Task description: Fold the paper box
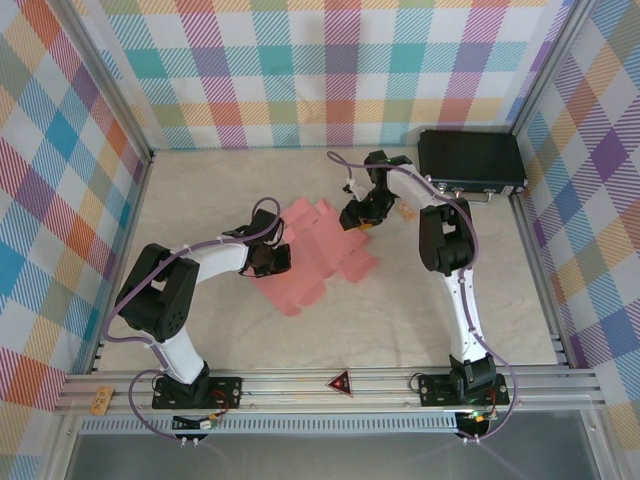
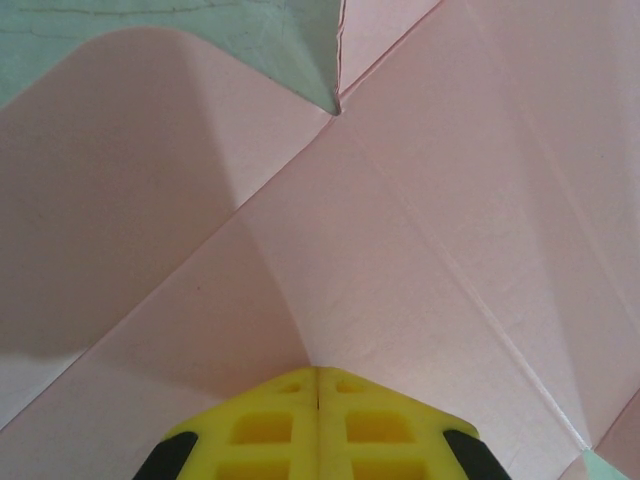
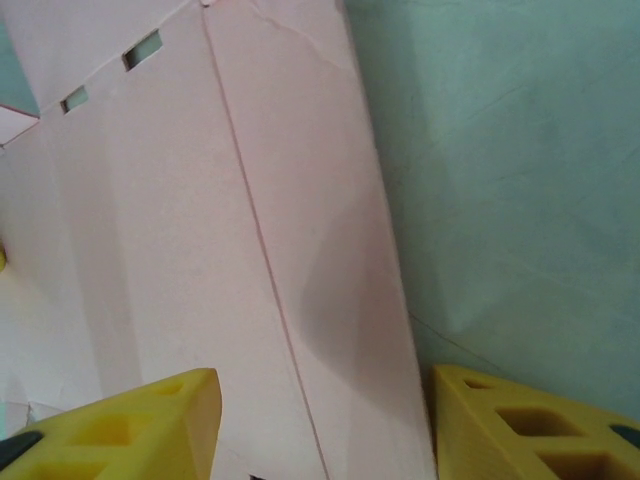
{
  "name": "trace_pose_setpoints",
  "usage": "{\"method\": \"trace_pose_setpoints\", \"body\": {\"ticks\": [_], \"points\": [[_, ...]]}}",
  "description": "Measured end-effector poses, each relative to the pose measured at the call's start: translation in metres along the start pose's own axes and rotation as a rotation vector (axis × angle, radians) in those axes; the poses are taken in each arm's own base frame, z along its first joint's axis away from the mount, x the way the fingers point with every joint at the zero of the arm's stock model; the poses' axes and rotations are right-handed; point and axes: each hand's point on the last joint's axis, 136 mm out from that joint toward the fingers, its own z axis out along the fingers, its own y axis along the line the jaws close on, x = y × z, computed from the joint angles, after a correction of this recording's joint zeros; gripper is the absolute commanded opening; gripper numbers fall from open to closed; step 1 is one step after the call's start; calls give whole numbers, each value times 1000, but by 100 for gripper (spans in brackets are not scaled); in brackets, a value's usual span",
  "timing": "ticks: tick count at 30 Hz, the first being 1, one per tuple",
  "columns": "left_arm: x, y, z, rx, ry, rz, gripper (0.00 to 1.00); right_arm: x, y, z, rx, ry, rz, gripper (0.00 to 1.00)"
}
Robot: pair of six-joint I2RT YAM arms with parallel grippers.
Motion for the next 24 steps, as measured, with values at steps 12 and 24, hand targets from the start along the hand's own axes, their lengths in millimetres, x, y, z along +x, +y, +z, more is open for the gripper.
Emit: {"method": "trace_pose_setpoints", "body": {"ticks": [12, 24], "points": [[0, 0, 0, 0, 0, -4, 0, -2, 8, -7, -20, -15, -20, 54], [0, 0, 0, 0, 0, -6, 0, -15, 26, -25, 5, -74, -105, 43]]}}
